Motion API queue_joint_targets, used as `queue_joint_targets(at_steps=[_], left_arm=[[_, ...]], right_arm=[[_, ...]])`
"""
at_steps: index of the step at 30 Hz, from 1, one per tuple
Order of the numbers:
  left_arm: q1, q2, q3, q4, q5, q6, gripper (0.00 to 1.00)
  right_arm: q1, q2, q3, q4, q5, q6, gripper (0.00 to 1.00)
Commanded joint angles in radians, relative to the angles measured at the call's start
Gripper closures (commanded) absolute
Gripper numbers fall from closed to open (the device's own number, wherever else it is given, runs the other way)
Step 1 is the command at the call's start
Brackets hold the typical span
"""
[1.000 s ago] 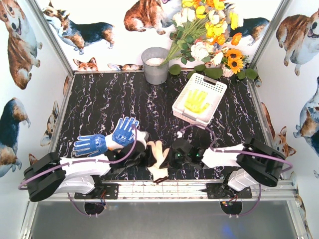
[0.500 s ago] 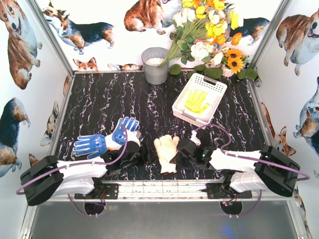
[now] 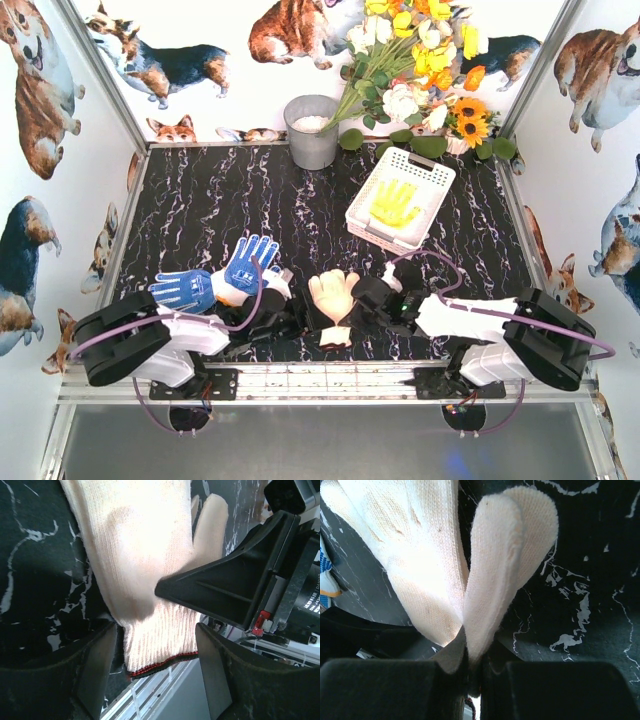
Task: Put the gloves into the storage basket
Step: Pick up the glove from the center of the board.
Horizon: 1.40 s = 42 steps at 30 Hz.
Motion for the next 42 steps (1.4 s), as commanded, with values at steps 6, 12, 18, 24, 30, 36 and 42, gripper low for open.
queue_joint_targets(at_steps=[6, 12, 18, 24, 30, 36, 42], left_arm=[[-0.032, 0.106, -0.019, 0.069, 0.008, -0.039, 0.42], [-0.036, 0.17, -0.022, 0.127, -0.027, -0.037, 0.42], [-0.048, 0.22, -0.019, 0.164, -0.042, -0.027, 0.43], [-0.048, 0.225, -0.028, 0.199, -0.041, -0.024, 0.42], [-0.049, 0.188, -0.04, 0.253, -0.028, -0.002, 0.35], [-0.047, 0.167, -0.031, 0.296, 0.008, 0.013, 0.3], [-0.047, 0.146, -0.033, 0.35, 0.009, 0.014, 0.25]], right_arm=[[-0.013, -0.036, -0.012, -0.041, 0.019, 0.012, 1.0], [-0.016, -0.045, -0.032, -0.001, -0.004, 0.028, 1.0], [-0.024, -0.064, -0.045, 0.018, -0.012, 0.051, 1.0], [-0.042, -0.131, -0.101, 0.145, -0.066, 0.108, 1.0], [-0.066, -0.252, -0.111, 0.133, -0.051, 0.113, 1.0], [-0.099, -0.322, -0.133, 0.137, -0.081, 0.118, 1.0], [-0.11, -0.354, -0.153, 0.138, -0.093, 0.124, 1.0]])
